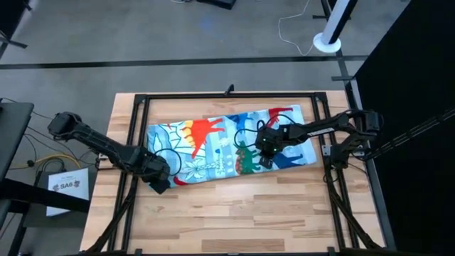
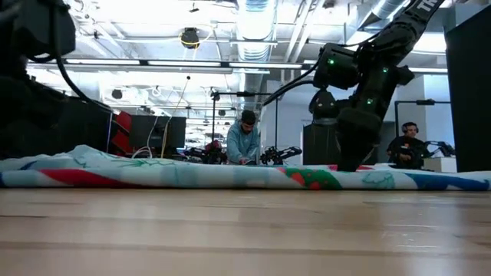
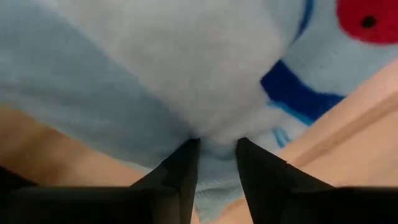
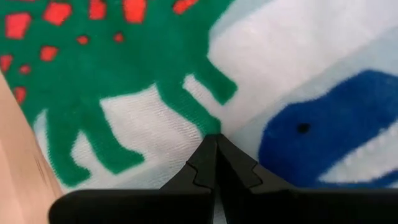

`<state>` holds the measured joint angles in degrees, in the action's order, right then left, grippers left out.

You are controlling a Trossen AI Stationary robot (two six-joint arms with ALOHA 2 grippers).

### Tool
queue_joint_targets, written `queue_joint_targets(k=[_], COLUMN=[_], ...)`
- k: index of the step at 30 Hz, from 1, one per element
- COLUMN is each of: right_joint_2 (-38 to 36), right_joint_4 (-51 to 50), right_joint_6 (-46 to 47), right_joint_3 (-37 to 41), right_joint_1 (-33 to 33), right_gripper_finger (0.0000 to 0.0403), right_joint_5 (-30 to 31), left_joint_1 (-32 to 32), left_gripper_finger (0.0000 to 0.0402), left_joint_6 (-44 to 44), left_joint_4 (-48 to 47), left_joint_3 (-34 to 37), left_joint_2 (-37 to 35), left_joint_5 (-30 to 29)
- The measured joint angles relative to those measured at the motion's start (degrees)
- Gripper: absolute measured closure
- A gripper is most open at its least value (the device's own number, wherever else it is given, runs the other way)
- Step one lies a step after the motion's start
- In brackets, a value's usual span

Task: Roll towel
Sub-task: Roll the multicolor dinosaur print towel

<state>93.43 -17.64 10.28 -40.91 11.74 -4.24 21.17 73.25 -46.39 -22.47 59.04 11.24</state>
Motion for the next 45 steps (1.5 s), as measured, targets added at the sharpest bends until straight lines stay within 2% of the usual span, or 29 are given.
queue_joint_targets(k=[9, 12, 17, 23, 27, 30, 33, 40, 45], right_joint_2=[-6.9, -8.7, -8.9, -8.9, -8.9, -8.9, -8.9, -9.0, -9.0], right_joint_4=[-6.1, -5.3, -3.2, -2.9, -4.4, -3.8, -4.1, -6.0, -9.1], right_joint_6=[0.2, 0.2, 0.7, -0.9, -5.4, -6.3, -7.2, -8.0, -10.0], right_joint_3=[0.8, 0.8, 0.7, 0.6, 0.6, 0.8, 1.0, 1.0, 1.2], right_joint_1=[0.7, 0.7, -0.4, -1.8, -2.6, -2.8, -2.7, -2.7, -2.2], right_gripper_finger=[0.0403, 0.0403, 0.0403, 0.0403, 0.0403, 0.0403, 0.0403, 0.0403, 0.0403], right_joint_5=[0.7, 0.5, -2.7, -3.2, -3.4, -3.7, -3.6, -3.6, -3.6], left_joint_1=[1.6, 1.6, 0.4, -2.5, -3.0, -3.0, -2.9, -0.2, 0.8], left_gripper_finger=[0.0328, 0.0331, 0.0334, 0.0335, 0.0335, 0.0335, 0.0335, 0.0335, 0.0335], left_joint_6=[0.1, -0.2, -0.1, 2.7, -6.3, -15.2, -20.5, -27.0, -29.0], left_joint_4=[-6.8, -9.0, -9.9, -9.9, -9.5, -7.3, -5.0, -8.4, -13.3], left_joint_3=[-6.4, -9.2, -12.2, -14.0, -13.9, -13.9, -13.9, -14.2, -16.1], left_joint_2=[0.2, 0.2, 0.2, 0.3, 3.3, 7.0, 11.9, 23.3, 23.9], left_joint_5=[5.0, 4.7, -0.6, -11.7, -14.3, -14.3, -13.2, -1.4, -0.9])
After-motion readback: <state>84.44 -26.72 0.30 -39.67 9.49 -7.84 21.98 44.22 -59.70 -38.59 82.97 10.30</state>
